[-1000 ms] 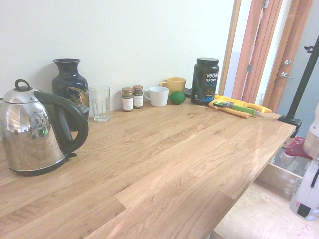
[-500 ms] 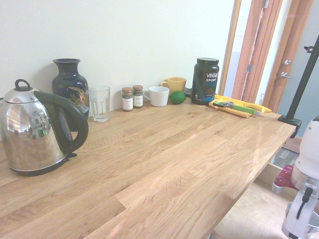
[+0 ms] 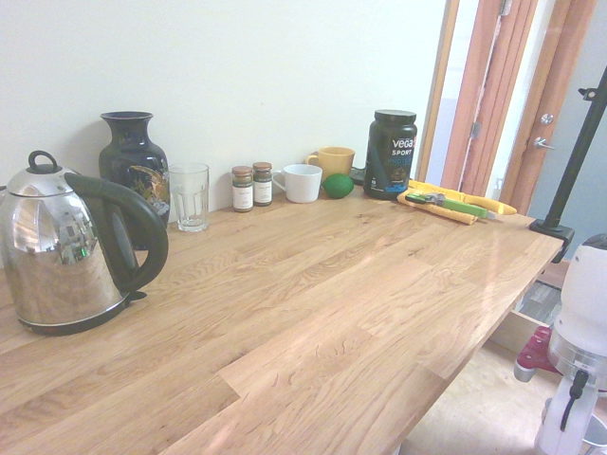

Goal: Put mug in the drawer

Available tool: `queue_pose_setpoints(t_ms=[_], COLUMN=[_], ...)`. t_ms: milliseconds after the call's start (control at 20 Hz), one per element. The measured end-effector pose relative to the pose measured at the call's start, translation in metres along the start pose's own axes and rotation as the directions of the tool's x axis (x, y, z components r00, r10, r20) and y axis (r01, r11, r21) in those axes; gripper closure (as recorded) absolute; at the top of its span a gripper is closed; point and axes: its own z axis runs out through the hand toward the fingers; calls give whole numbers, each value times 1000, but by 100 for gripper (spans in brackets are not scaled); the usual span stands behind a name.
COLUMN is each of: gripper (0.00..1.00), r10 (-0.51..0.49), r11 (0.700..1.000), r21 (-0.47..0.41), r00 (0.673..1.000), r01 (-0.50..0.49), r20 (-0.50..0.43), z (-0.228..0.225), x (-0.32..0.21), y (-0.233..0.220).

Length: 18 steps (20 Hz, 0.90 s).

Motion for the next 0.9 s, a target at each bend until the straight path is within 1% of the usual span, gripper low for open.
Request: queue_pose_setpoints(t_ms=[650, 750, 900], gripper=[0, 0, 0], r10=[0, 1, -2], r11=[1000, 1000, 998], r21=[3, 18, 61], r00=[1000, 1000, 999], r01=[0, -1, 5], r20=[-5, -20, -53], z=[1, -7, -39], x=[-1, 1, 0], y=[-1, -3, -7])
